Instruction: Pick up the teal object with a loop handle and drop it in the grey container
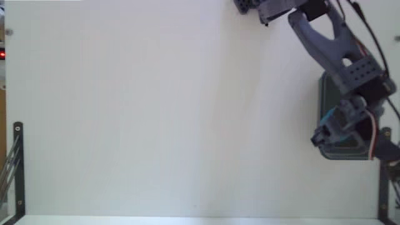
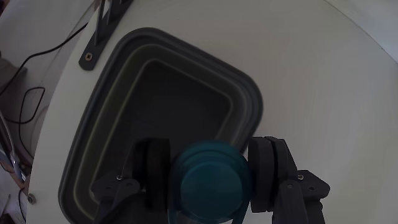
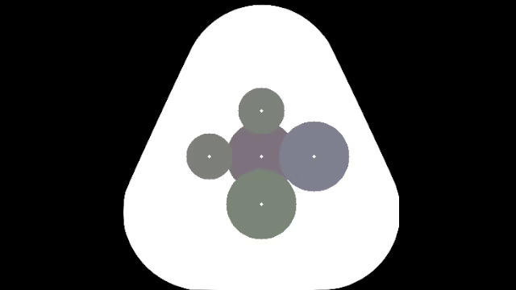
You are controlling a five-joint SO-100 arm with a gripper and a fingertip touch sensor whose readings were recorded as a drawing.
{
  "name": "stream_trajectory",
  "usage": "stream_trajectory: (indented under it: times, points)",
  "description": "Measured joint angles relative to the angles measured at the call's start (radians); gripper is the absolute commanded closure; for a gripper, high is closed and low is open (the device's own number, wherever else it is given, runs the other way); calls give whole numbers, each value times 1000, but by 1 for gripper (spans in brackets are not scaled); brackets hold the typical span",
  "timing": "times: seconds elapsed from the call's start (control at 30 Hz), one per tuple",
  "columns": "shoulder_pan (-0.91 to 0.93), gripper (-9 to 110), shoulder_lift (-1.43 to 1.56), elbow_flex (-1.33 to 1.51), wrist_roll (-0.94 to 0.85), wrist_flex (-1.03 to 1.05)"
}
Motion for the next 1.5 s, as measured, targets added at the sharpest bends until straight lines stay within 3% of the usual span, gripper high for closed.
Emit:
stream_trajectory:
  times: [0.97, 1.0, 1.5]
  points:
    - [-84, 39, 34, 0, 0, 0]
    - [-84, -9, 34, 0, 0, 0]
    - [-84, -9, 34, 0, 0, 0]
